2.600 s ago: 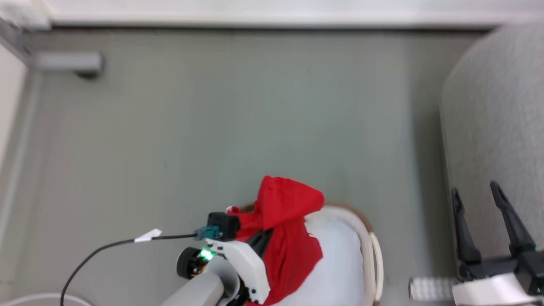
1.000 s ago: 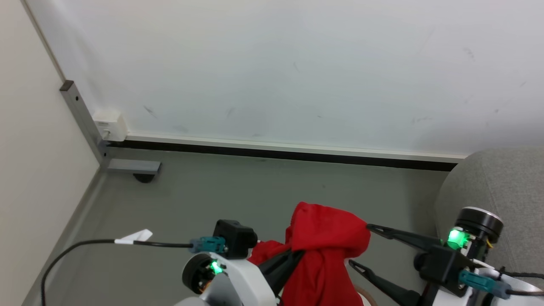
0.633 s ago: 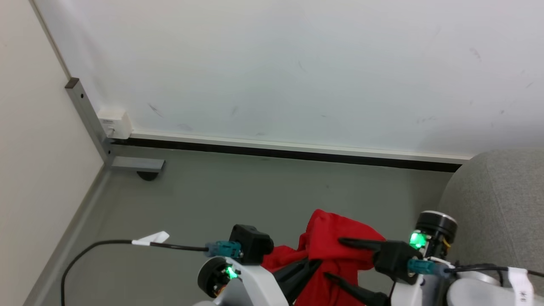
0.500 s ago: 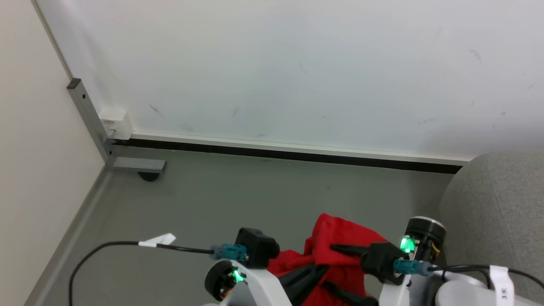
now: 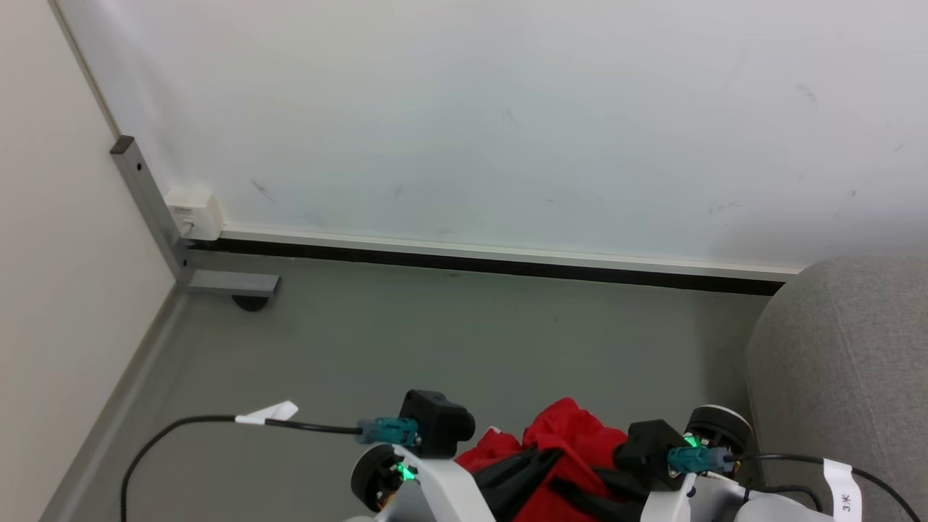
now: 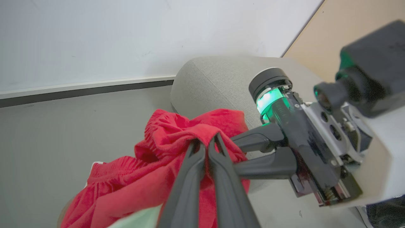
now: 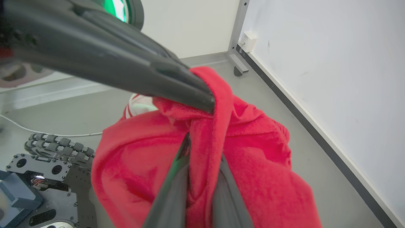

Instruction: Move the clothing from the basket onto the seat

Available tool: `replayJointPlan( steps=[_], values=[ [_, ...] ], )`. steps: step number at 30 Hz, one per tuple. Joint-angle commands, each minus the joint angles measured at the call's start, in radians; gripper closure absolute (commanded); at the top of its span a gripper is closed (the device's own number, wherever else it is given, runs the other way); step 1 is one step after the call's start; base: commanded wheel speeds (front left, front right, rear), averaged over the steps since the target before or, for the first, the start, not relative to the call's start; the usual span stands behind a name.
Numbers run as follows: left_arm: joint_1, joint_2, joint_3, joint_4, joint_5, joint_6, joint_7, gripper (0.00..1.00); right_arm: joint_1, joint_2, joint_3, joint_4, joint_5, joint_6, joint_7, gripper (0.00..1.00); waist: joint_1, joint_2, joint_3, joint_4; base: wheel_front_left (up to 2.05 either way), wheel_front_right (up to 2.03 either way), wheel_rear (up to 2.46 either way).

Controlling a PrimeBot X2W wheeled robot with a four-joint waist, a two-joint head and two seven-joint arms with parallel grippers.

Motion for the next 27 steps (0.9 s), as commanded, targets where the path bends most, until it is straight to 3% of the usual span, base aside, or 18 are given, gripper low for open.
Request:
replayJointPlan(
  steps=[1,3,14,27],
  values=[
    [-0.004,0.003,0.018,-0.002,0.012,0.004,-0.024,0.82,0.009,-0.011,0.005,0.009,0.011,-0.002,-0.007,1.00,0.0000,0.0000,0.000,-0.003,0.00,0.00,0.00],
    [-0.011,0.012,0.017,0.009,0.033,0.015,-0.031,0.00,-0.003,-0.023,0.005,0.018,0.024,-0.002,-0.030,1.00,0.0000,0.0000,0.000,-0.011,0.00,0.00,0.00],
    [-0.024,0.017,0.038,0.068,0.103,0.063,-0.116,0.00,-0.077,-0.113,-0.032,0.052,0.083,-0.002,-0.145,1.00,0.0000,0.0000,0.018,-0.140,0.00,0.00,0.00],
    [-0.045,0.003,0.032,0.091,0.116,0.040,-0.164,0.00,-0.031,-0.277,-0.225,0.003,0.114,-0.002,-0.212,1.00,0.0000,0.0000,0.056,-0.358,0.00,0.00,0.00]
  ],
)
